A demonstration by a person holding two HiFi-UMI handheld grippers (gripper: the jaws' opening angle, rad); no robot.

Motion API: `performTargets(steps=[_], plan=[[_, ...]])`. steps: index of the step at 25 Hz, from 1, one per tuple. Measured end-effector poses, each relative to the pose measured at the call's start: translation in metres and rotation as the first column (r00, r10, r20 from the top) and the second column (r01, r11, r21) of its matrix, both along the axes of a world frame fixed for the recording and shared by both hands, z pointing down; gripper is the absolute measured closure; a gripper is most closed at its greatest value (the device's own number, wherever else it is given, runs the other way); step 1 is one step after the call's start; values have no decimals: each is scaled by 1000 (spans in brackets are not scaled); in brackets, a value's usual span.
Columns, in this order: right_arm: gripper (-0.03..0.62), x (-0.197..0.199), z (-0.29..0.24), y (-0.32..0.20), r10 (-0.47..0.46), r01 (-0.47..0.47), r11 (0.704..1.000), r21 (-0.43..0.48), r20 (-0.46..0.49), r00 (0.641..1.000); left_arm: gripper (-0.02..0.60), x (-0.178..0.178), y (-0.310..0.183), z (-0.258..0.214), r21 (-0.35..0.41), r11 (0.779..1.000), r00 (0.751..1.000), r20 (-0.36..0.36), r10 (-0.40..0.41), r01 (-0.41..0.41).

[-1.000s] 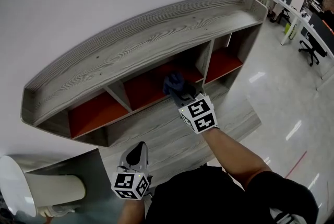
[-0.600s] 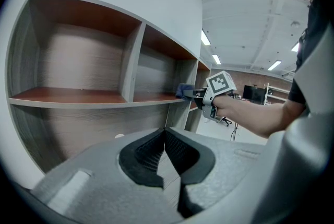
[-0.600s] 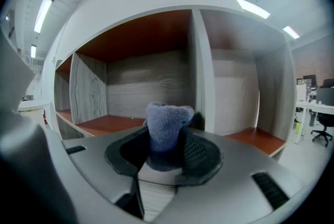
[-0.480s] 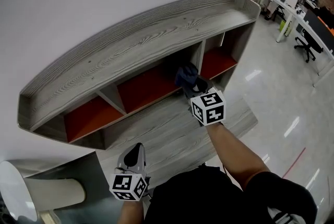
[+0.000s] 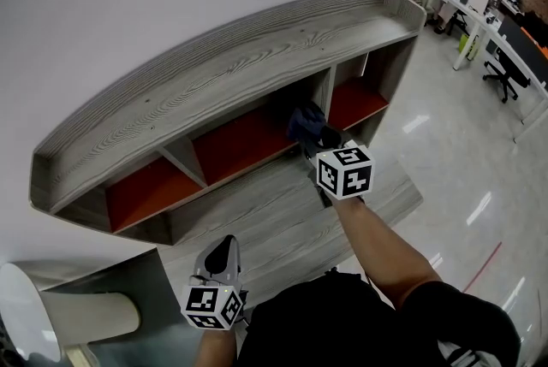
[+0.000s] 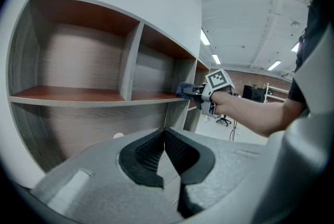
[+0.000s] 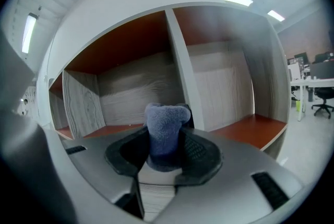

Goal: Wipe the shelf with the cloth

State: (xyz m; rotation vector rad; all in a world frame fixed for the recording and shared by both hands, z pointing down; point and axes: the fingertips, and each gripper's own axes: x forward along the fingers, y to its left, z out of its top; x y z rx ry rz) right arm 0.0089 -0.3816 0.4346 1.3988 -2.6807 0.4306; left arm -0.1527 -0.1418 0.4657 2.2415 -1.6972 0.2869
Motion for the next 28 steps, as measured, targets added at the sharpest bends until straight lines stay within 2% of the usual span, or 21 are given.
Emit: performTargets(steps=[3, 6, 10, 13, 15, 23, 28], plan=[[448, -1, -2, 0, 0, 4, 999, -54, 64, 998, 572, 1, 1, 0, 1, 1000, 1000, -2, 1, -1], [448, -3, -6, -1, -3, 27, 992, -125, 185, 983, 572, 1, 1, -1, 5, 1000, 1000, -2, 4, -4], [448, -2, -21, -4, 29, 64, 974, -216, 404, 914, 572, 1, 1, -4, 12, 1000, 1000, 2, 5, -5], [448, -1, -34, -8, 54, 81, 968, -237, 512, 857, 572, 0, 1, -5, 16, 1000, 1000, 2, 4, -4], [448, -1, -41, -10, 58, 87, 968, -235, 546, 836, 572, -1, 1, -6, 16, 1000, 1000, 2, 3, -3], [448, -6, -80, -12, 29, 108, 977, -183, 617, 786, 572, -1, 1, -9, 23, 1000, 1000, 2, 0, 0], [450, -6, -102, -14, 13, 104, 984, -143, 643, 766, 572, -1, 2, -7, 24, 1000, 1000, 2, 1, -1]])
